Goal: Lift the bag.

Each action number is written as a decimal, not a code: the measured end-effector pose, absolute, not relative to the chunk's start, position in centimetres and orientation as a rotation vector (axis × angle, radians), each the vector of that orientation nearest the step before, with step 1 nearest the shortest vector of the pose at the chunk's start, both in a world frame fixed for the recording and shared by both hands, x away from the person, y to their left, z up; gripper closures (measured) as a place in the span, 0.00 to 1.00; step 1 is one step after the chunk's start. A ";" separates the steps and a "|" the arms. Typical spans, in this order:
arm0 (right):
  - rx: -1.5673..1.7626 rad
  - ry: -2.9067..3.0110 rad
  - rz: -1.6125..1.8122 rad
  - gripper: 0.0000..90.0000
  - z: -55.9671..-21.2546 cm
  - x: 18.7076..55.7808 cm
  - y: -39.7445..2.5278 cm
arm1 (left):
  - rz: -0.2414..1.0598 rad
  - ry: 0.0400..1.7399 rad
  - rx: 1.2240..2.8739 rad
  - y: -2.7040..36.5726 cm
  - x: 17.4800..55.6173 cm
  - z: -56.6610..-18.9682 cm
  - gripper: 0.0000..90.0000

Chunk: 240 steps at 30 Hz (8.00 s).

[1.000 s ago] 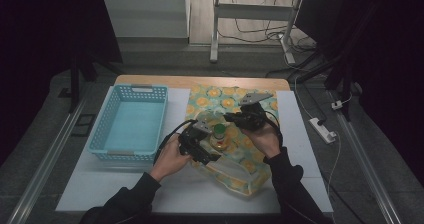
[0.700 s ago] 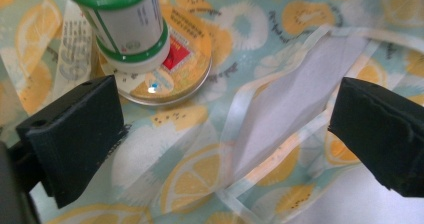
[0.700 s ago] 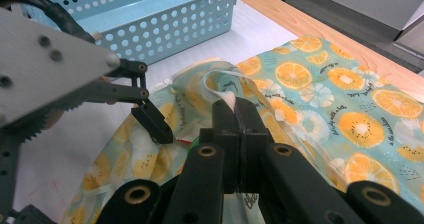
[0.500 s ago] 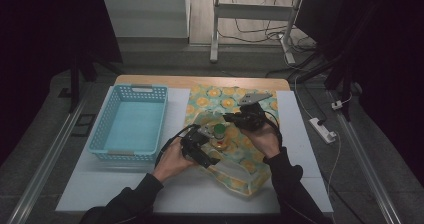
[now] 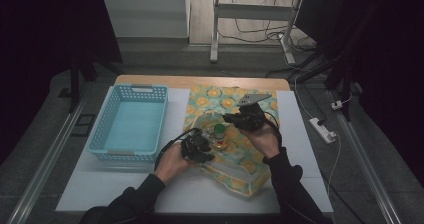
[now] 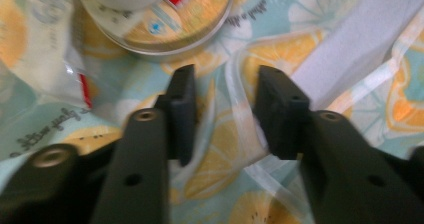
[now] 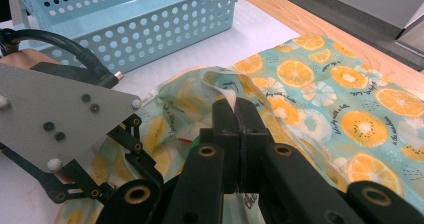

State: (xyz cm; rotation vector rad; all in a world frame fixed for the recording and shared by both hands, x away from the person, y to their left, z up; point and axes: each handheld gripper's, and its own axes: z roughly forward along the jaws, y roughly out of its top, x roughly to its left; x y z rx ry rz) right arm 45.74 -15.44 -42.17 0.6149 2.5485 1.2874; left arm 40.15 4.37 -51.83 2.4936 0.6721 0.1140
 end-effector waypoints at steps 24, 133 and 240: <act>0.603 2.550 1.293 1.00 -41.8 45.6 -15.5 | 0.175 0.656 2.401 5.4 38.9 -47.8 0.99; 0.396 2.341 1.346 1.00 -19.3 44.1 -12.9 | 0.184 0.727 1.844 13.7 44.9 -20.4 0.99; 0.690 2.443 1.461 0.08 -38.0 42.3 -16.3 | 0.214 0.822 1.975 16.8 37.5 -41.5 0.00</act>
